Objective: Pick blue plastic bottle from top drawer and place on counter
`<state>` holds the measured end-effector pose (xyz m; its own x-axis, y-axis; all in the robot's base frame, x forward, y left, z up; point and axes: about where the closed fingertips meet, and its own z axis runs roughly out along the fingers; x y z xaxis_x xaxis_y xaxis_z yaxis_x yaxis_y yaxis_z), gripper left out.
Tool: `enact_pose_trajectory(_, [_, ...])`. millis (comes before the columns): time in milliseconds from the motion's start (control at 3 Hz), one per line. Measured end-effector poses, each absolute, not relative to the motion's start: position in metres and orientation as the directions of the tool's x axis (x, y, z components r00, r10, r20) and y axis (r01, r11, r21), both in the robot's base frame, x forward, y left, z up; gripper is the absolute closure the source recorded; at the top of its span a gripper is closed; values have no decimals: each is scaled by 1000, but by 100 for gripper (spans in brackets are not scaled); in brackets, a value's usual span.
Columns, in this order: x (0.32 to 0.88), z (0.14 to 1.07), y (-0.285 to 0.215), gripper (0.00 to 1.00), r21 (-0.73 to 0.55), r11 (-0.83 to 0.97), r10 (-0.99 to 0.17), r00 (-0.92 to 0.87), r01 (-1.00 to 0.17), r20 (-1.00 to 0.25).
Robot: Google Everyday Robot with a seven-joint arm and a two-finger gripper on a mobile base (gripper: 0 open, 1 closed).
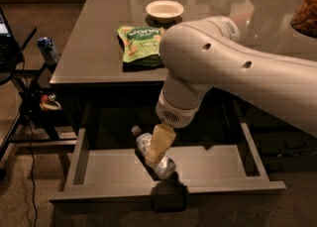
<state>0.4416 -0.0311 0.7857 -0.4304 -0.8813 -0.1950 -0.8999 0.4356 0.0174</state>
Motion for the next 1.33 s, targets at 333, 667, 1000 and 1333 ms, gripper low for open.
enact_pose_trajectory(333, [451,759,-3,0,51,480,-855,-480,-876,-194])
enact_pose_trajectory(667, [451,758,-3,0,52,482,-854,-482,-875,-194])
enact_pose_trajectory(1000, [451,749,-3,0,69,493,-845,-497,-867,-197])
enact_pose_trajectory(1333, [457,724,-1,0,102,536,-812,-545,-838,-210])
